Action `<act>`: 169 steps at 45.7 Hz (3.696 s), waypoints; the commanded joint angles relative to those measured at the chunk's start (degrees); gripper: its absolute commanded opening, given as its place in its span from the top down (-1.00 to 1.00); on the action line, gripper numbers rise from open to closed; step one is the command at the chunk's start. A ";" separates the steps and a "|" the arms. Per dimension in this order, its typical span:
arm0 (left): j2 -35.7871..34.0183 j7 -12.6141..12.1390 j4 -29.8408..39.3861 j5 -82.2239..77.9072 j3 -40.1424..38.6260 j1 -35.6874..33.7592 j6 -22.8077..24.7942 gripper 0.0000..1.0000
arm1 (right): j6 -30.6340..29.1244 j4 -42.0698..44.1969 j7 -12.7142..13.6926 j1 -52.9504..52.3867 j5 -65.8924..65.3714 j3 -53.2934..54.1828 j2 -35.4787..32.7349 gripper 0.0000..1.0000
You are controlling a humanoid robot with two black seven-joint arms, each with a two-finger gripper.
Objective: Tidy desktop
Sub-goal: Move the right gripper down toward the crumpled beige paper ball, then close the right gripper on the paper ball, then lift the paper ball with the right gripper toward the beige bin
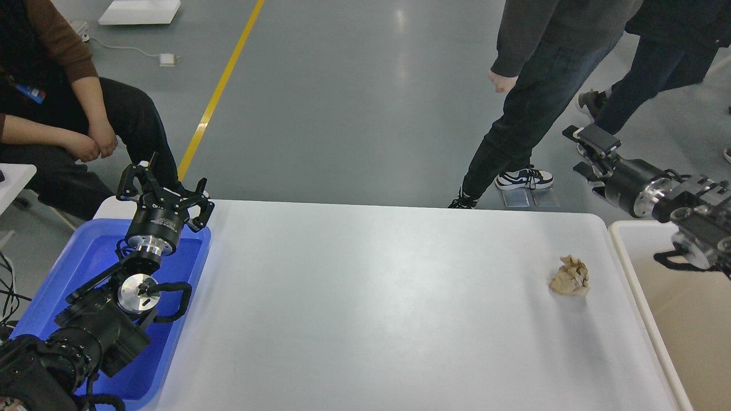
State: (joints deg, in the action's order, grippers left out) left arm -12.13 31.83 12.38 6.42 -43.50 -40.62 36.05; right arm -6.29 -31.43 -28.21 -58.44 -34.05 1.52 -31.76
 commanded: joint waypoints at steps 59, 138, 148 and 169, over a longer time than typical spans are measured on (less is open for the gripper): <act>0.00 -0.01 0.01 0.00 0.00 0.01 -0.01 -1.00 | 15.96 16.05 -0.01 4.83 -32.31 -41.16 13.31 -1.00; 0.00 -0.01 0.01 0.00 0.00 0.01 -0.01 -1.00 | 18.69 20.88 -2.29 9.58 -19.65 -40.98 15.59 1.00; 0.00 -0.01 0.01 0.00 0.00 0.01 -0.01 -1.00 | 18.69 20.44 -4.13 8.17 -13.25 -36.95 15.59 1.00; 0.00 -0.01 0.01 0.00 0.00 0.01 -0.01 -1.00 | -0.55 20.27 -15.03 1.67 5.04 -25.25 7.16 1.00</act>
State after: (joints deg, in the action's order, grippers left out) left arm -12.13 31.82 12.39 6.41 -43.51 -40.61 36.03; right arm 2.68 -11.12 -38.39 -53.26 -35.62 -29.08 -19.57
